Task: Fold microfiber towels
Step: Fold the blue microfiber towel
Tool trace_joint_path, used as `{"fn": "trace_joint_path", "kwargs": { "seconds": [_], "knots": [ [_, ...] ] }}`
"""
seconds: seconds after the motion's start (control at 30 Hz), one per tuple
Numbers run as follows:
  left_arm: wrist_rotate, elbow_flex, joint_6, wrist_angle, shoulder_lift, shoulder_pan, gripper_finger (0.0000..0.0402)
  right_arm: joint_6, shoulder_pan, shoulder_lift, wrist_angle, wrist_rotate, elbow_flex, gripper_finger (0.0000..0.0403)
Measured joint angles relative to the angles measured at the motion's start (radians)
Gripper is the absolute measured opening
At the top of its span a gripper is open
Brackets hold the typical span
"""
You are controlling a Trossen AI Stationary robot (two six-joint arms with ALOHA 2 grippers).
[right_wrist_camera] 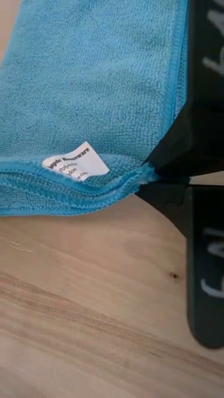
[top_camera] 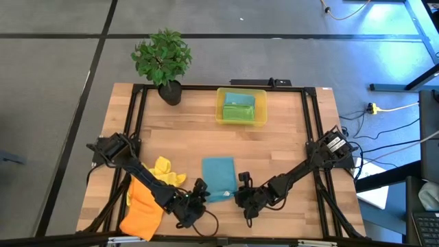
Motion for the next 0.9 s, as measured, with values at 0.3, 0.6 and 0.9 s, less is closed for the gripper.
{"fn": "trace_joint_path", "kwargs": {
  "seconds": [0.3, 0.6, 0.9],
  "knots": [
    [-0.007, -0.002, 0.056, 0.017, 0.002, -0.017, 0.0116, 0.001, 0.0, 0.0, -0.001, -0.001, 0.0, 0.0008],
    [-0.021, -0.003, -0.07, 0.047, 0.003, -0.046, 0.0007, 0.01, 0.001, 0.0, -0.002, -0.046, 0.001, 0.0008],
    [-0.08, -0.002, -0.176, 0.124, -0.063, -0.113, 0.0001, 0.039, 0.029, 0.0, -0.042, -0.106, 0.08, 0.0008]
  ]
}}
